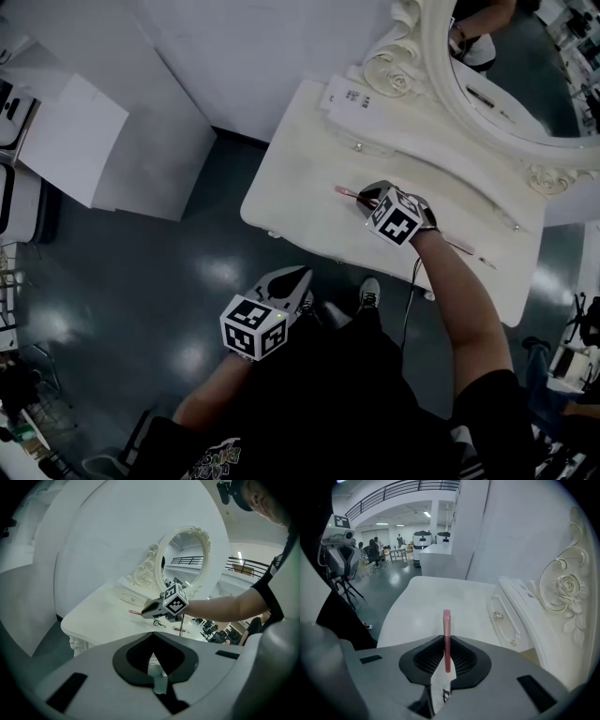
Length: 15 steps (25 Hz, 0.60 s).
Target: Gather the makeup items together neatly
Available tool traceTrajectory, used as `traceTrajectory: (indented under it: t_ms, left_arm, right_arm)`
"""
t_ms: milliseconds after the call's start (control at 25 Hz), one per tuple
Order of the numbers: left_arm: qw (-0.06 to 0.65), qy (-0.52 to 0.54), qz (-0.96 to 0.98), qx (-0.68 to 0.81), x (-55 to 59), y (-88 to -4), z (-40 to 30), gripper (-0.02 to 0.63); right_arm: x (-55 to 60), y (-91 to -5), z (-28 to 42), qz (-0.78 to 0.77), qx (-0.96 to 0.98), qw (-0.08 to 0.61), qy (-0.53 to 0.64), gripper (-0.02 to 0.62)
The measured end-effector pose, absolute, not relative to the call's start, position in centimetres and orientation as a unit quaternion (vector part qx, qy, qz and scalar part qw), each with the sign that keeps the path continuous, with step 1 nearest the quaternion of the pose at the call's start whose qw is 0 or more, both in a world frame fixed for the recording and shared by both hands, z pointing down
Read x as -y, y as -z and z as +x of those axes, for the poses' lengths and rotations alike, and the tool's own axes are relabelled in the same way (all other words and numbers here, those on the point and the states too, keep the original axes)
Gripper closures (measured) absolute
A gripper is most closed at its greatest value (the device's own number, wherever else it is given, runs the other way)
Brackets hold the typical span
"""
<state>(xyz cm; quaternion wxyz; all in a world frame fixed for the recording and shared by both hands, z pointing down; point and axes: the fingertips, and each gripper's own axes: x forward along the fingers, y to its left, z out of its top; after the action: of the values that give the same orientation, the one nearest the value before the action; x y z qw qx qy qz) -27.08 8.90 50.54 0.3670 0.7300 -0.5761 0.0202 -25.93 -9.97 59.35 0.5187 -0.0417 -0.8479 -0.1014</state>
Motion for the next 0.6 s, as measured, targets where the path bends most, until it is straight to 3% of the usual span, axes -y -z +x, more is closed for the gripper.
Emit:
traceTrajectory:
  t_ms: [600]
  left_arm:
    - [0.383, -0.015, 0.713, 0.587, -9.9, -51.8, -28.6, 0.598]
  right_arm:
    - [9.8, -62.6, -26.4, -0.057, 0.828, 0.549, 0.097, 0.534]
